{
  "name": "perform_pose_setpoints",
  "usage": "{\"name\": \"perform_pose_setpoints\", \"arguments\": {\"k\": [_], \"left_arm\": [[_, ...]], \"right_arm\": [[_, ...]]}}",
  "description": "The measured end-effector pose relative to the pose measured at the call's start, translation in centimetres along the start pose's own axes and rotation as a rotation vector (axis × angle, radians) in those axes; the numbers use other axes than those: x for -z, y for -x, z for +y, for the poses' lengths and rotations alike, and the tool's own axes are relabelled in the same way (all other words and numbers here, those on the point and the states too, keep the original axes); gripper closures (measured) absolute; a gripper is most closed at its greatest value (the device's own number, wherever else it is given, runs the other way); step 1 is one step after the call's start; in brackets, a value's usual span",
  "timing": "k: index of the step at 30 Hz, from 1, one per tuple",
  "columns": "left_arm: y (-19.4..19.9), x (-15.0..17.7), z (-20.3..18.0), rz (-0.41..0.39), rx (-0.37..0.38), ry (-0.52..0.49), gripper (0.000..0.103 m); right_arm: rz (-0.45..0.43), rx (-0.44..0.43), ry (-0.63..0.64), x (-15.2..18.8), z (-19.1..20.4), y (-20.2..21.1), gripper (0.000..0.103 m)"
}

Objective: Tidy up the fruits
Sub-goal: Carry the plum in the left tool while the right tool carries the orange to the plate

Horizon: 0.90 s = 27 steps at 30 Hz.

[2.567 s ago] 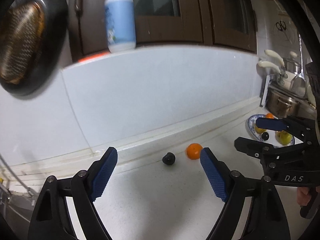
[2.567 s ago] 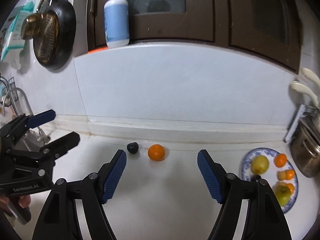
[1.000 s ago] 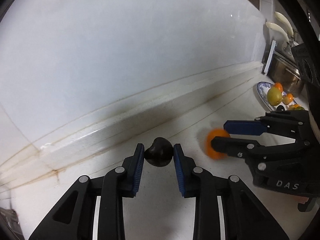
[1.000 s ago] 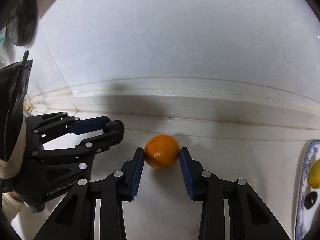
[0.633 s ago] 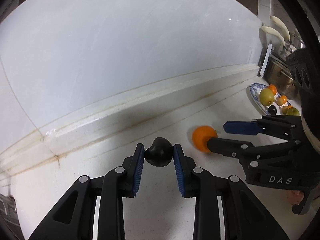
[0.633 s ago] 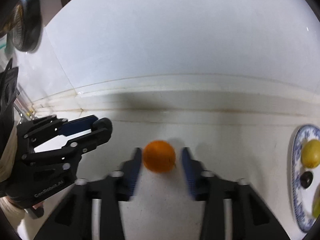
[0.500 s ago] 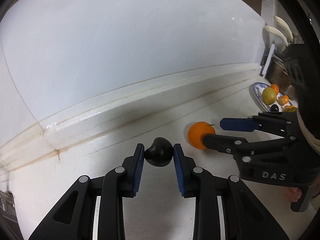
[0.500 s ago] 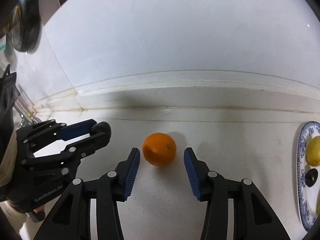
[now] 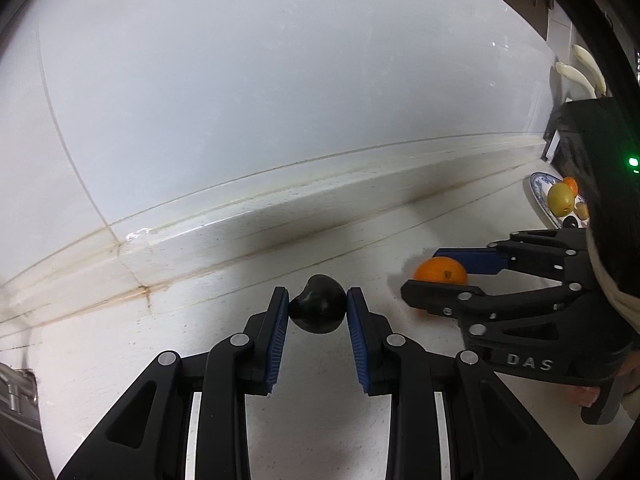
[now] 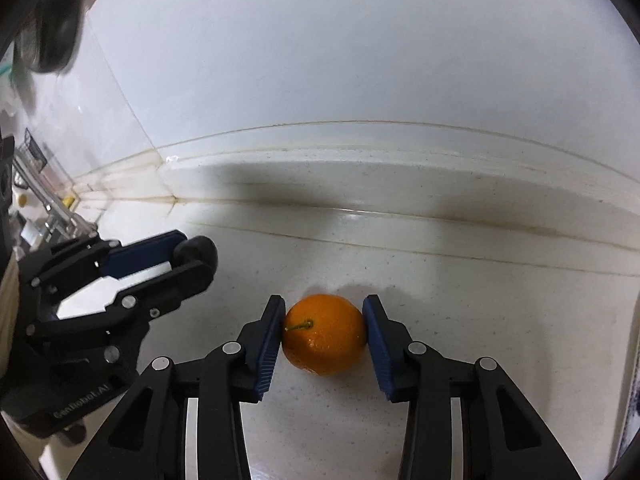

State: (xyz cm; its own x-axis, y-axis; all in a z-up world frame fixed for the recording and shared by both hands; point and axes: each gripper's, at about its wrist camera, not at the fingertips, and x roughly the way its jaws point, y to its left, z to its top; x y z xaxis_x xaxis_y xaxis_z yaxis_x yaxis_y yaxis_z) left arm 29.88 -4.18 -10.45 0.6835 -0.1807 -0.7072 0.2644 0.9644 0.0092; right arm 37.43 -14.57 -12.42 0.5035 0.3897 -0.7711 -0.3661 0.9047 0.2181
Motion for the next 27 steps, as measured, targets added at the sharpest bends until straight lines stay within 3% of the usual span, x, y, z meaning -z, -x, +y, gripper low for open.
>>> {"name": "perform_pose_setpoints", "arguments": {"k": [8,27], "left_arm": [[2.4,-0.1,-1.6,-0.038,0.015,-0.021,0.074],[12.7,-1.8,-8.9,-0.215,0.121,-0.129,0.074]], "right_arm": [[-0.073,0.028,-0.020,0.9,0.6,4.1,0.062],[-0.284,0.159,-0.111,5.3,0.2,18.6,0.062]]}}
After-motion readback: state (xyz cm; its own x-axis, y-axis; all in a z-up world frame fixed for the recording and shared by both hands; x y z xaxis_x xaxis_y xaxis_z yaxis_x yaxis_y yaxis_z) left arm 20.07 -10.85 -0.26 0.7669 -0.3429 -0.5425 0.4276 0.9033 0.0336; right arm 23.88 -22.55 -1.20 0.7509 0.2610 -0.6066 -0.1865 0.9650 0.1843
